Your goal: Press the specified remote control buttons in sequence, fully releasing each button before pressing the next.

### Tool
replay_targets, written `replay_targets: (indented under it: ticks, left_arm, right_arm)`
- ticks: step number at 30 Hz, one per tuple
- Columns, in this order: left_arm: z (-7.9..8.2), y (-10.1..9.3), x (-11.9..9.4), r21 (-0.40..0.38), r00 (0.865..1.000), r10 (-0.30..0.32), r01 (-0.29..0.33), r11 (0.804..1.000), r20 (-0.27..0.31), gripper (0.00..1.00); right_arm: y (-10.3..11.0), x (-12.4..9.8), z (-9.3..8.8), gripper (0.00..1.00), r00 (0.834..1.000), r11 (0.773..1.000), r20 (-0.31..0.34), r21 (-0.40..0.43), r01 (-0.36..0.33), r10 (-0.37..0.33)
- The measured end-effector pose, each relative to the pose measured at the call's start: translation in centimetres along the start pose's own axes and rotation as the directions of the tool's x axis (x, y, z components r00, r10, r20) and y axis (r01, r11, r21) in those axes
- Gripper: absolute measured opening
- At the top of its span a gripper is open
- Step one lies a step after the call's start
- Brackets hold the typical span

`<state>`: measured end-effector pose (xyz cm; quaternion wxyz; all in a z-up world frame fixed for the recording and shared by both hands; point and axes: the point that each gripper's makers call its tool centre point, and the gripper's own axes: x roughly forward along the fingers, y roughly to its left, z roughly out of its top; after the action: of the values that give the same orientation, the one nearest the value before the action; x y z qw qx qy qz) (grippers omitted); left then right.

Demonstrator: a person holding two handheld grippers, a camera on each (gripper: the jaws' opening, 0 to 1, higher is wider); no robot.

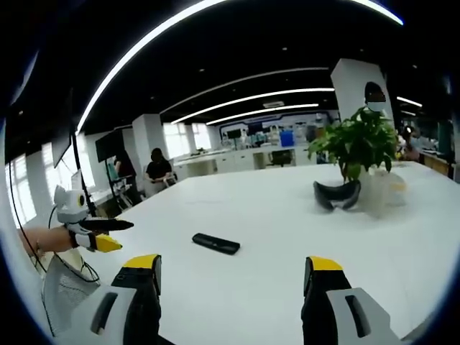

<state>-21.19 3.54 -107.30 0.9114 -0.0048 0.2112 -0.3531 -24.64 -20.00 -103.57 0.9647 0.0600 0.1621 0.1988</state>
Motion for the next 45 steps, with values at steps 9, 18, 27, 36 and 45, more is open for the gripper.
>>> replay_targets:
  ticks: [9,18,27,36,45]
  left_arm:
    - [-2.7,0.8,3.2,0.014,0.985,-0.084,0.087,0.996,-0.152,0.9]
    - [-6.0,2.3,5.6,0.128,0.898,-0.161,0.231,0.964,-0.409,0.9]
    - [-6.6,5.2,8.1,0.241,0.822,-0.152,0.33,0.913,-0.548,0.85]
    - [-5.7,6.6,11.0,0.354,0.76,-0.118,0.428,0.831,-0.64,0.83]
    - [-4.6,6.0,14.2,0.399,0.711,-0.126,0.522,0.754,-0.692,0.81]
  right_arm:
    - [0.2,-0.1,-1.4,0.79,0.999,1.0,-0.053,-0.013,-0.002,0.001]
    - [-0.1,-0.7,-2.1,0.75,0.997,1.0,-0.075,0.006,0.0,0.0]
    - [-0.7,-1.5,-2.8,0.74,0.994,1.0,-0.104,0.0,0.024,-0.024]
    - [-0.9,-2.2,-3.4,0.69,0.991,0.999,-0.122,-0.002,0.046,-0.046]
    - [-1.4,-2.6,-3.9,0.65,0.988,0.997,-0.136,0.001,0.073,-0.072]
